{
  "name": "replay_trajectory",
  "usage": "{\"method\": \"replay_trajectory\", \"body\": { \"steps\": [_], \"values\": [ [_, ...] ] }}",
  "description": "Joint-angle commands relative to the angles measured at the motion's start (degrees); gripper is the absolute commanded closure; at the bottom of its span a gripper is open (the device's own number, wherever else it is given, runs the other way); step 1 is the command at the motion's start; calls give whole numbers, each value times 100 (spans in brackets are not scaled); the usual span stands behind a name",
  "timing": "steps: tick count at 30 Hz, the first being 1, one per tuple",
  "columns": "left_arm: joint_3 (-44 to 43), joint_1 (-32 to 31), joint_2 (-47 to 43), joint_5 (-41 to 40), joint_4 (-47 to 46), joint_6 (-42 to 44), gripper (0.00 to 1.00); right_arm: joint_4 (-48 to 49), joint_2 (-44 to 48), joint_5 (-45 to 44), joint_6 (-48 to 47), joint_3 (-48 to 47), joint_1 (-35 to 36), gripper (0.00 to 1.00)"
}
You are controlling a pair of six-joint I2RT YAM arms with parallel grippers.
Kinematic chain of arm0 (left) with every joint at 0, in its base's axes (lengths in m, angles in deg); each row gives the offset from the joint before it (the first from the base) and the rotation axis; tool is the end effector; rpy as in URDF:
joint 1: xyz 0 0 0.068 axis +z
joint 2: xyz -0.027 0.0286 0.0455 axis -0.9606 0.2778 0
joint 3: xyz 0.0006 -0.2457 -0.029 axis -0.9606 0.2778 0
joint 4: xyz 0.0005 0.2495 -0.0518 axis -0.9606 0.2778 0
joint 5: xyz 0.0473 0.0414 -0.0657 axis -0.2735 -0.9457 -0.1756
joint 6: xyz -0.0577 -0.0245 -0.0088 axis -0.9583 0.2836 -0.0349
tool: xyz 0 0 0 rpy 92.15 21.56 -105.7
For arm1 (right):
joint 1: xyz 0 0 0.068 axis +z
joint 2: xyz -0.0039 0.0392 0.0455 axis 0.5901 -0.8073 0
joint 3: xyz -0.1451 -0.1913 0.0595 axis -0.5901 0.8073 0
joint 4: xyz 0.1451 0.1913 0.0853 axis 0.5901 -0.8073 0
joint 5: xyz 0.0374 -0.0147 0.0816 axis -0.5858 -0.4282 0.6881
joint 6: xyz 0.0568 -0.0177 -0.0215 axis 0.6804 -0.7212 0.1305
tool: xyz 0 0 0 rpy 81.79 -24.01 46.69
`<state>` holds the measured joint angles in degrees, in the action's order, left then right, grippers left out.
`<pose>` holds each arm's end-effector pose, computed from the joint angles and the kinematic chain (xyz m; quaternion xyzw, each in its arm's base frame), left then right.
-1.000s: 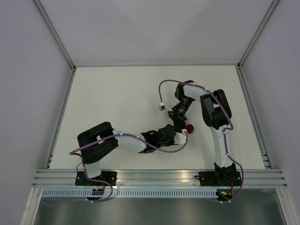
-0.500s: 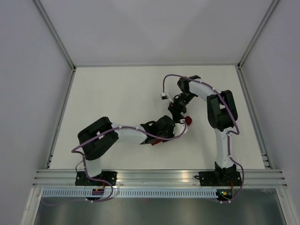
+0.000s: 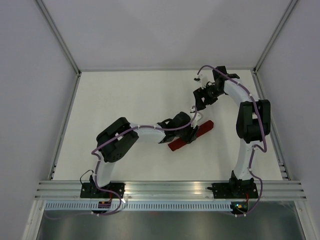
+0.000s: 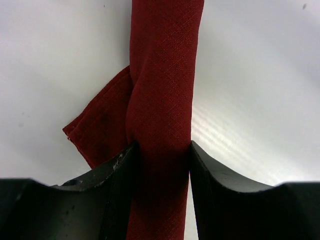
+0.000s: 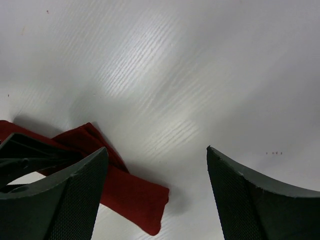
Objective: Fold the napkin, place the utensils inside, and roll it up
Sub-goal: Roll the napkin with the utensil
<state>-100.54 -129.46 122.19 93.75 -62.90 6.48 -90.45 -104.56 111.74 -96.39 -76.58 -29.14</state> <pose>0.2335 -0.3497 0.1156 0.4045 0.8043 -0.2575 0.3509 0.4081 0.0763 0.1791 -0.3287 0.8914 0.2406 0.1987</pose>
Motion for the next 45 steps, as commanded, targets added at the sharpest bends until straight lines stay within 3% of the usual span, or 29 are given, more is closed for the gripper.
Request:
{"method": "replay_trajectory", "body": {
  "steps": [1, 8, 19, 26, 45],
  "values": [
    [-303, 13, 636, 195, 365, -1514, 49, 196, 453, -493, 684, 305, -96, 15],
    [-1015, 13, 1226, -374, 760, -2656, 49, 92, 657, -881, 720, 280, -535, 14],
    [-1174, -13, 1385, -851, 787, -4151, 47, -243, 1077, -986, 571, 718, -914, 13],
    [-1140, -13, 1394, -947, 814, -4389, 47, -304, 1219, -689, 667, 1474, -905, 12],
    [-779, -13, 1367, -877, 392, -5418, 46, 3, 402, -186, 1379, 1791, -747, 21]
  ]
}}
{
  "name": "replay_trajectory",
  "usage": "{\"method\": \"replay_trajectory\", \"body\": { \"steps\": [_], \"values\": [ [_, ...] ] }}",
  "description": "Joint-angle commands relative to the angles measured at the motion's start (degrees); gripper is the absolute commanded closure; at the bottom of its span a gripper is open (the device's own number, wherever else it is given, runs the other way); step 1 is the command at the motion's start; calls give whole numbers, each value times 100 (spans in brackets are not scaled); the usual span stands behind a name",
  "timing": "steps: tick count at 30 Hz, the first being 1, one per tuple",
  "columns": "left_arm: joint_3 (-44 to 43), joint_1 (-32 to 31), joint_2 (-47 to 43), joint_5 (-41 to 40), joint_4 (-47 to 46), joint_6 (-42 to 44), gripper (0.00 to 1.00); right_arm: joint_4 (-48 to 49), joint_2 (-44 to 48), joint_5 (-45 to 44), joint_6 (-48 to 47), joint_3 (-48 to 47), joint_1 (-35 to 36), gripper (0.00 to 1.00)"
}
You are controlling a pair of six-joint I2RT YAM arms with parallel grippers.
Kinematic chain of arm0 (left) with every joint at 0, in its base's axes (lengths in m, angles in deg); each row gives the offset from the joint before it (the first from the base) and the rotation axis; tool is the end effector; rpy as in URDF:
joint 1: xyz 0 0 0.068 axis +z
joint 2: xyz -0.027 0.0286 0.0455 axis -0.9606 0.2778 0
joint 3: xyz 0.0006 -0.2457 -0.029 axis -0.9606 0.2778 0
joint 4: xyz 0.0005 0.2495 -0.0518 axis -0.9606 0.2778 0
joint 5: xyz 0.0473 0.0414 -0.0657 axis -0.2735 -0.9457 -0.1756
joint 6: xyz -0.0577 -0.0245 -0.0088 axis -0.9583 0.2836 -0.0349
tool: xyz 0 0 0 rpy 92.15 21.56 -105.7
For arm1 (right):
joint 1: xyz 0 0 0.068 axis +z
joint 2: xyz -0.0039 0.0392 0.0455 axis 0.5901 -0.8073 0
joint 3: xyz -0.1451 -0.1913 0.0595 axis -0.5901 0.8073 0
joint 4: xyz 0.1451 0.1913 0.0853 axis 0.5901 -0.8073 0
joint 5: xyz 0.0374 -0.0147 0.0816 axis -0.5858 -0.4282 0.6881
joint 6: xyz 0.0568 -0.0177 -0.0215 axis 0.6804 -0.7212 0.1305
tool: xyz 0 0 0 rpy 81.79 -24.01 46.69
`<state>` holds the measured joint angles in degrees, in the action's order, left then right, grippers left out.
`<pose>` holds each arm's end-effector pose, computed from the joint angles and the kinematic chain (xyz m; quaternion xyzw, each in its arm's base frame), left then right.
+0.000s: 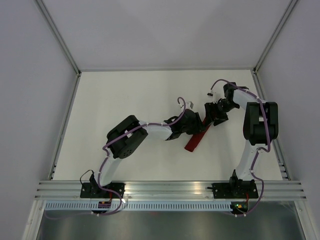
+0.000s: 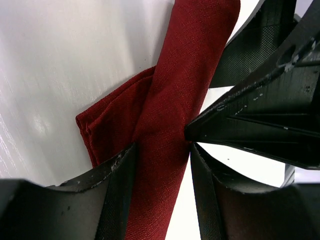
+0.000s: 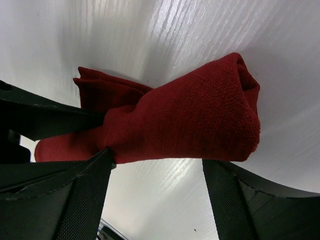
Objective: Fold the napkin, place the utensils inside, and roll it up
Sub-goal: Roll the napkin with the utensil
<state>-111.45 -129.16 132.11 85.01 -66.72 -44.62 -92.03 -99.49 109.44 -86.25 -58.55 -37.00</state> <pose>0.2666 -0.3805 0.1067 -0.0182 0.8818 -0.3759 0.2842 0.3538 0.0190 0.1283 -0.1526 0.9538 0.2486 0.0718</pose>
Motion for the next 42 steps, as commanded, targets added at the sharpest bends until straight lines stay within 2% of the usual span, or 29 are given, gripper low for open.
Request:
{"method": "replay_trajectory", "body": {
  "steps": [1, 3, 8, 16, 30, 42],
  "values": [
    [337, -44, 375, 6, 757, -325, 46, 282, -131, 26, 426, -12, 40, 21],
    [373, -44, 366, 6, 695, -351, 46, 362, -193, 43, 558, -30, 40, 23],
    [513, -44, 270, 67, 528, -352, 46, 573, -290, -106, 769, -82, 49, 41],
    [496, -44, -46, 270, 291, 184, 46, 916, -229, -764, 980, -258, 312, 52],
    [592, -44, -1012, -55, 765, 1107, 45, 1118, -220, -2057, 954, -741, 804, 55],
    [1726, -26, -2472, -644, 792, 1292, 45, 1048, -826, -3401, 840, -1673, 1437, 54]
  ]
}}
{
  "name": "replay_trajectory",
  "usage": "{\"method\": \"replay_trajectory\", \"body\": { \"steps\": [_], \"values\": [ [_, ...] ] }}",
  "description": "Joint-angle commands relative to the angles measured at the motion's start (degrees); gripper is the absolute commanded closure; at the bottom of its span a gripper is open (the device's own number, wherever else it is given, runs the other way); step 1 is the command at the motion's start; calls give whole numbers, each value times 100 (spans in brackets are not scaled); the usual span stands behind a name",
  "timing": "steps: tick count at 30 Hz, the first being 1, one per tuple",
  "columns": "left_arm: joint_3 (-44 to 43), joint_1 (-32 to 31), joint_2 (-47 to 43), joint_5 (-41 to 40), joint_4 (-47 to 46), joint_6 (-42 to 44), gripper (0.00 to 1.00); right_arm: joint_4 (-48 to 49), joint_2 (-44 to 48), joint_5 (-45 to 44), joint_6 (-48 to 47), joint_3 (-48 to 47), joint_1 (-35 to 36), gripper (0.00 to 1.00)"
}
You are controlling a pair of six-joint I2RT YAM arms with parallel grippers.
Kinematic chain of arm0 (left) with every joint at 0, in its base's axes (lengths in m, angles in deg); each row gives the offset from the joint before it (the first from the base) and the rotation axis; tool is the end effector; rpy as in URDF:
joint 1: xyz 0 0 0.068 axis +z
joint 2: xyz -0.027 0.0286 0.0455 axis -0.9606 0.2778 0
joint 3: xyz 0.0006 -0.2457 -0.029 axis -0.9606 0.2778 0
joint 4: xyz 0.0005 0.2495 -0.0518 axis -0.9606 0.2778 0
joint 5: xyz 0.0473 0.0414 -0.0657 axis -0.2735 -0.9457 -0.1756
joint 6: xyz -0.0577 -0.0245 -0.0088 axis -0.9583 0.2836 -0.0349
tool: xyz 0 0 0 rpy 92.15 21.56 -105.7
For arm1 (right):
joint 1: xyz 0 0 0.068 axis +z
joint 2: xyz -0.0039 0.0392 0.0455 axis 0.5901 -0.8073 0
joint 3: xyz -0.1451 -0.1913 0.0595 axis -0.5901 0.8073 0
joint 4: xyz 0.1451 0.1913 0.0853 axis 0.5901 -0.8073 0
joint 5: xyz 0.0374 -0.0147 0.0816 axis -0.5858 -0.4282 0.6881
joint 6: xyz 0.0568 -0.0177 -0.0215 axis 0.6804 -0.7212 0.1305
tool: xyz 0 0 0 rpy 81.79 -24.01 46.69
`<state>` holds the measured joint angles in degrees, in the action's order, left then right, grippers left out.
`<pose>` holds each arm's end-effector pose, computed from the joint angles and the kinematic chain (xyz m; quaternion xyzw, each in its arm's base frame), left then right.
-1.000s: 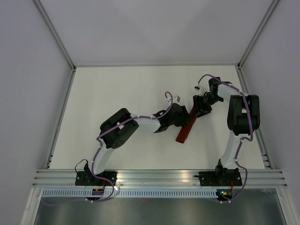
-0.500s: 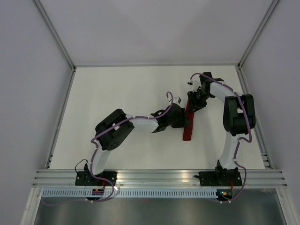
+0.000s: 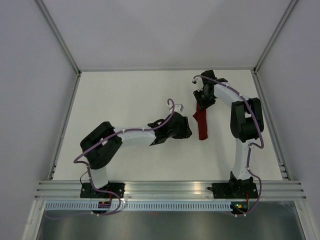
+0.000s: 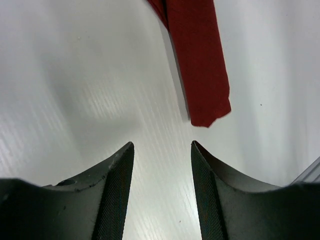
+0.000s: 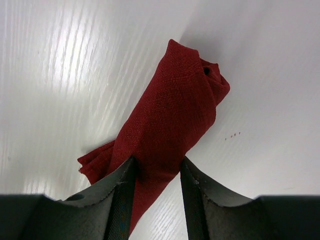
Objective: Fold the napkin, place the utensils inside, and roll it up
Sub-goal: Roll the napkin with the utensil
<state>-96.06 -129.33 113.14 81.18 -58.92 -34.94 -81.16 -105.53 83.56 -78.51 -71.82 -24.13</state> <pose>0.2294 -0.3233 0.1465 0.0451 0.8966 -0.3059 0.3169 0.4128 0.0915 0.1486 -0.1967 0.9617 0.0364 0.1872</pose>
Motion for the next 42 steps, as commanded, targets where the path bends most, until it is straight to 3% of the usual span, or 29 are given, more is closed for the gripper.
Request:
{"method": "replay_trajectory", "body": {
  "steps": [1, 9, 22, 26, 42],
  "values": [
    [249, -8, -663, -288, 55, 341, 45, -12, -249, -1014, 66, -373, 185, 55],
    [592, 0, -1278, -429, 187, 517, 44, 348, -337, -2026, -83, -330, 589, 54],
    [812, 88, -1560, -385, 275, 623, 44, 937, -390, -3222, -426, -31, 1143, 51],
    [812, 106, -1551, -350, 284, 640, 44, 937, -469, -3196, -444, -4, 1187, 42],
    [750, 158, -1446, -236, 380, 684, 44, 894, -337, -2968, -417, -91, 1187, 41]
  ]
}}
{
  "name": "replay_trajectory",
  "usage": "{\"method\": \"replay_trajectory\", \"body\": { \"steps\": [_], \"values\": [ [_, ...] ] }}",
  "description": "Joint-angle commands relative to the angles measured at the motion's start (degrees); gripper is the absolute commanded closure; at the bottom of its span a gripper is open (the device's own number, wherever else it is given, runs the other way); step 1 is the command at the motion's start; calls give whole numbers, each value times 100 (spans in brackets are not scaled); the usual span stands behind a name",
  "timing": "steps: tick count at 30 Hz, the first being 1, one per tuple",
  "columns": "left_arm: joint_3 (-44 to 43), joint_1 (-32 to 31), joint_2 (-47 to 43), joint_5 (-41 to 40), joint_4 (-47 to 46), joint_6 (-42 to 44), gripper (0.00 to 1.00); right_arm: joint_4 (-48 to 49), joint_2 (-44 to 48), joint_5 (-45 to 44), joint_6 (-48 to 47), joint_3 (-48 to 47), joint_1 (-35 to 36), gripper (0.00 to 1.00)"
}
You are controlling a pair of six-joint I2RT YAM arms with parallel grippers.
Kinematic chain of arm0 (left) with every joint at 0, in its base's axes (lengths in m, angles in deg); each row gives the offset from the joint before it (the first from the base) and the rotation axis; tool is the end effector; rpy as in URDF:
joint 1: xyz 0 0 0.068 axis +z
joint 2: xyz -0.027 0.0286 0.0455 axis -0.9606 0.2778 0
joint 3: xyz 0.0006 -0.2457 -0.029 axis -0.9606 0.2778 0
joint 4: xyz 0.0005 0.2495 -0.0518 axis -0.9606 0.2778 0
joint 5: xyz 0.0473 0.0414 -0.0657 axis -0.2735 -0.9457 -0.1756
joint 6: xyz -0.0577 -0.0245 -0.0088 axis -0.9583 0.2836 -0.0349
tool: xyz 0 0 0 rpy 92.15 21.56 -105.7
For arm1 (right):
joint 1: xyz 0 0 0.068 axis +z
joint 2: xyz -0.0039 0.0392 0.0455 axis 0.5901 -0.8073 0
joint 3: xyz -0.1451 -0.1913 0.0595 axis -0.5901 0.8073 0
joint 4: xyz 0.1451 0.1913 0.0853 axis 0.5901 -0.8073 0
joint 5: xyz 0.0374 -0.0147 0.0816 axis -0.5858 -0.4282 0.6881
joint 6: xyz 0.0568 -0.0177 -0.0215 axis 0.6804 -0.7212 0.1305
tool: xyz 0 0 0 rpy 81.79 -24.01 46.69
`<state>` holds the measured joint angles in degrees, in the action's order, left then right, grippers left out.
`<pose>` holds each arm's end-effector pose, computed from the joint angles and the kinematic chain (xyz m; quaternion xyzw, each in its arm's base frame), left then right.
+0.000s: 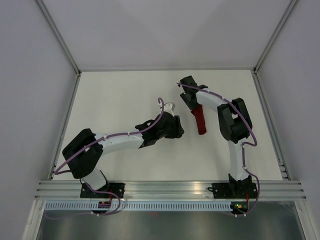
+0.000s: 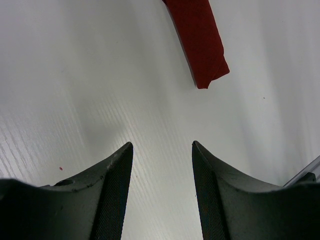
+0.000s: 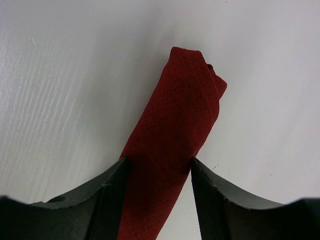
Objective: Fold the napkin, place the utensils inside, and roll it up
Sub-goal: Roll the napkin with the utensil
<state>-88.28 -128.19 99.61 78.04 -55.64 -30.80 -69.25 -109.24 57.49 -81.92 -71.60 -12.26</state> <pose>0.2138 -0.2834 0.1821 0.0538 0.8852 -0.2889 0.3606 0.4143 0.1636 0.1347 -0.2596 0.9138 -0.1628 0.2664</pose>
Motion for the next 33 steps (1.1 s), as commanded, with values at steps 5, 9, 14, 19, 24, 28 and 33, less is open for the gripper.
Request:
{"method": "replay_trajectory", "body": {
  "steps": [5, 9, 14, 19, 24, 28, 33],
  "values": [
    [-107, 71, -84, 97, 105, 315, 44, -587, 236, -228, -50, -526, -43, 37],
    [-169, 71, -66, 106, 149, 341, 44, -746, 324, -96, -33, -711, -43, 36],
    [-230, 80, -23, 114, 176, 368, 44, -860, 430, 79, -6, -773, -78, 36],
    [-300, 115, -14, 132, 176, 376, 43, -842, 614, 264, 3, -746, -122, 36],
    [-318, 141, -14, 150, 360, 411, 44, -869, 965, 719, 73, -659, -315, 36],
    [-370, 168, 21, 176, 378, 429, 44, -921, 1238, 1325, 152, -430, -588, 35],
    [-529, 185, 179, 264, 396, 464, 43, -1273, 1344, 2907, 91, 18, -1405, 29]
  ]
}}
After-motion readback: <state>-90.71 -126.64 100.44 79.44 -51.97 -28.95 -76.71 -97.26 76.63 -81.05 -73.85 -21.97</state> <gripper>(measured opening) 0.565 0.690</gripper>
